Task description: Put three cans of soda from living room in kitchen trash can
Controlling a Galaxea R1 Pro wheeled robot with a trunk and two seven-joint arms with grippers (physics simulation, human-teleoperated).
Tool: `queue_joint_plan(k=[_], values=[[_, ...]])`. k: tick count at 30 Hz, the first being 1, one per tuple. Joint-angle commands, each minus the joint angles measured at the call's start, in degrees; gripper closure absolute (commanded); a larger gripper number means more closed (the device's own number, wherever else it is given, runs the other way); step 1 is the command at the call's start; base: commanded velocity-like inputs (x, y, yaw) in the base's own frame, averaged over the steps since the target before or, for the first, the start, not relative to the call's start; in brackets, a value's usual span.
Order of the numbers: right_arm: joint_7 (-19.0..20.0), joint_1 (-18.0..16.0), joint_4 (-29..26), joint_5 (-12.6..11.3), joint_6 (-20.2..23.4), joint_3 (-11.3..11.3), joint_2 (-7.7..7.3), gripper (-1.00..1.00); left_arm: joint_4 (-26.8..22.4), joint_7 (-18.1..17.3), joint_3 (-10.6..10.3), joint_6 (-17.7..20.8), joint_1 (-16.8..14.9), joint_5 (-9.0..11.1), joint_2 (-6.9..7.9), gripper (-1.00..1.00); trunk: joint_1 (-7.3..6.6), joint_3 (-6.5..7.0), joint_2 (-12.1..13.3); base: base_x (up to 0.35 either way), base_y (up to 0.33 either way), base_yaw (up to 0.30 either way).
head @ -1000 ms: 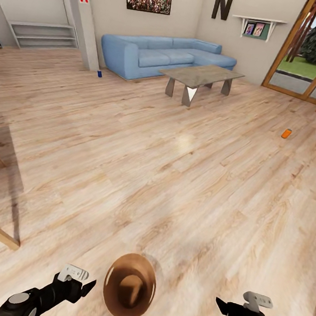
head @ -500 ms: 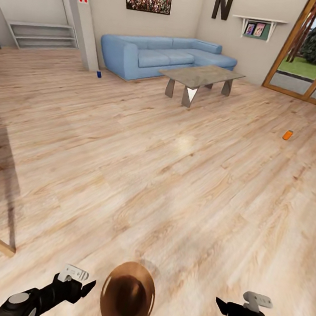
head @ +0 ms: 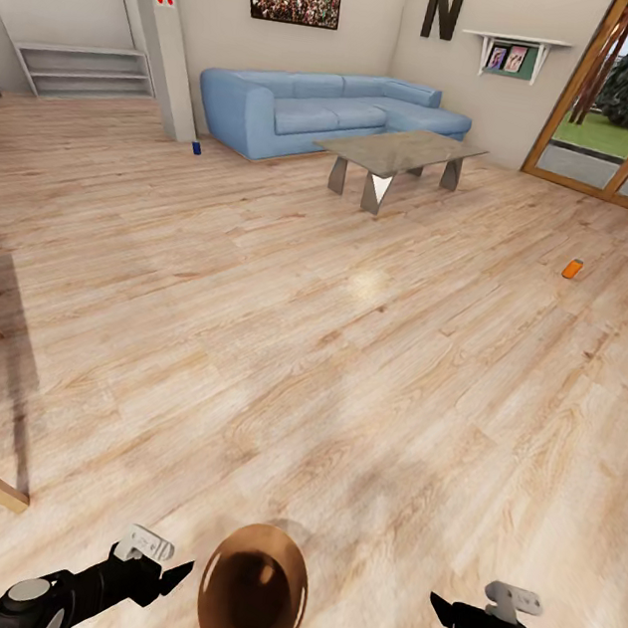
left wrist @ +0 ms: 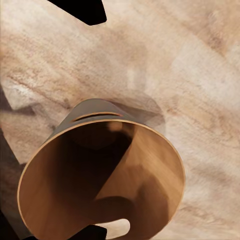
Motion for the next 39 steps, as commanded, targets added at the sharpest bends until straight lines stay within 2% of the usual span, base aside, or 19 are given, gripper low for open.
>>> queue_joint_plan(k=[1, 5, 15, 22, 23, 25, 39], values=[[0.0, 0.0, 0.3, 0.0, 0.0, 0.0, 0.15, -1.00, 0.0, 0.0, 0.0, 0.0, 0.0, 0.0, 0.15, -1.00, 0.00, 0.00, 0.0, 0.000, 0.000, 0.000], [0.1, 0.0, 1.6, 0.4, -0.1, 0.0, 0.85, -1.00, -0.2, 0.0, 0.2, 0.7, 0.0, 0.0, 0.66, -1.00, 0.00, 0.00, 0.0, 0.000, 0.000, 0.000], [0.2, 0.0, 2.3, 0.4, -0.1, -0.2, 0.79, -1.00, -1.1, 0.2, 0.2, 3.9, 0.0, 0.1, 0.57, -1.00, 0.00, 0.00, 0.0, 0.000, 0.000, 0.000], [0.2, 0.0, 2.7, 0.5, 0.1, -0.2, 0.72, -1.00, -3.4, 2.2, 0.3, 6.2, 0.0, 0.2, 0.22, -1.00, 0.00, 0.00, 0.0, 0.000, 0.000, 0.000], [0.2, 0.0, 2.7, 0.6, 0.1, -0.2, 0.74, -1.00, -9.8, 4.4, 0.2, 24.4, 0.0, 0.3, 0.16, -1.00, 0.00, 0.00, 0.0, 0.000, 0.000, 0.000], [0.2, 0.0, 2.7, 0.6, 0.1, -0.2, 0.75, -1.00, -9.9, 4.6, 0.1, 24.8, 0.0, 0.3, 0.18, -1.00, 0.00, 0.00, 0.0, 0.000, 0.000, 0.000], [0.2, 0.0, 2.5, 0.7, 0.1, -0.2, 0.67, -1.00, -9.9, 4.6, -0.2, 24.9, 0.0, 0.1, 0.36, -1.00, 3.07, -2.51, -5.6, 0.000, 0.000, 0.000]])
